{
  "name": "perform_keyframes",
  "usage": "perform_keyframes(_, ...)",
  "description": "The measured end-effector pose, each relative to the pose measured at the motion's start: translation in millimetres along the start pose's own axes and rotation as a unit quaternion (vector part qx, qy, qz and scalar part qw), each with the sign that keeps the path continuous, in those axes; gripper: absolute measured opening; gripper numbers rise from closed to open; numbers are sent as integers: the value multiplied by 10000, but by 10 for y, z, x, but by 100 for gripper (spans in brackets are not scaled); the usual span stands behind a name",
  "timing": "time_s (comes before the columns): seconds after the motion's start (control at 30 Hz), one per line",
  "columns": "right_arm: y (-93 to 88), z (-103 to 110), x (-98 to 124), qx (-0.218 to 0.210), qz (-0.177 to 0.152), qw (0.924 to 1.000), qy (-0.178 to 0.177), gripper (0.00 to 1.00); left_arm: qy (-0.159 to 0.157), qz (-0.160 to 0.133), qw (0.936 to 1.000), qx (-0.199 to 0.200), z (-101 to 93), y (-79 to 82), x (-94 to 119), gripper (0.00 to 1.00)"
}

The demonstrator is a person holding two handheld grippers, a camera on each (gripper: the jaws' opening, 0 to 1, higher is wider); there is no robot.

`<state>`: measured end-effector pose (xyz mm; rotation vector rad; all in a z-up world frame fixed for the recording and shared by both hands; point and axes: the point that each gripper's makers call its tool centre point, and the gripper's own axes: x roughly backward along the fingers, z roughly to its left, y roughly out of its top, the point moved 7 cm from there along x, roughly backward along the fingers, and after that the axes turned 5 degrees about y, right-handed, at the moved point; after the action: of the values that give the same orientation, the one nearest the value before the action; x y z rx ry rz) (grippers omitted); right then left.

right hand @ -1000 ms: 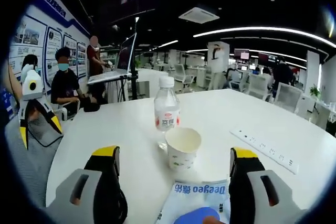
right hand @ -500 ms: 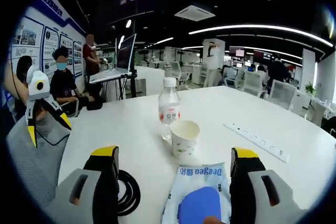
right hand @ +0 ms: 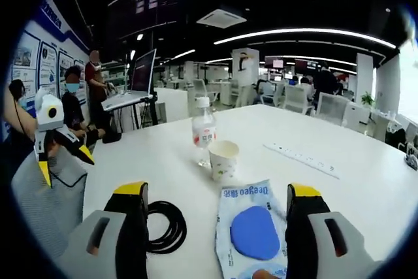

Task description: Arrange the tabletop items into an orderly group along one side of the table until the central work area is clear of visible clutter.

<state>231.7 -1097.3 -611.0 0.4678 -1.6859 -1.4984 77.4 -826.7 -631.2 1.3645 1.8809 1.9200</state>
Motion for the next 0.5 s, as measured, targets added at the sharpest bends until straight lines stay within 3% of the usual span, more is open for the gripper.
perform_keyframes(0.5, -173, 178, 669, -345, -46, 9960, -827, 86, -398, 14, 9991, 128, -59, -12, -30, 70)
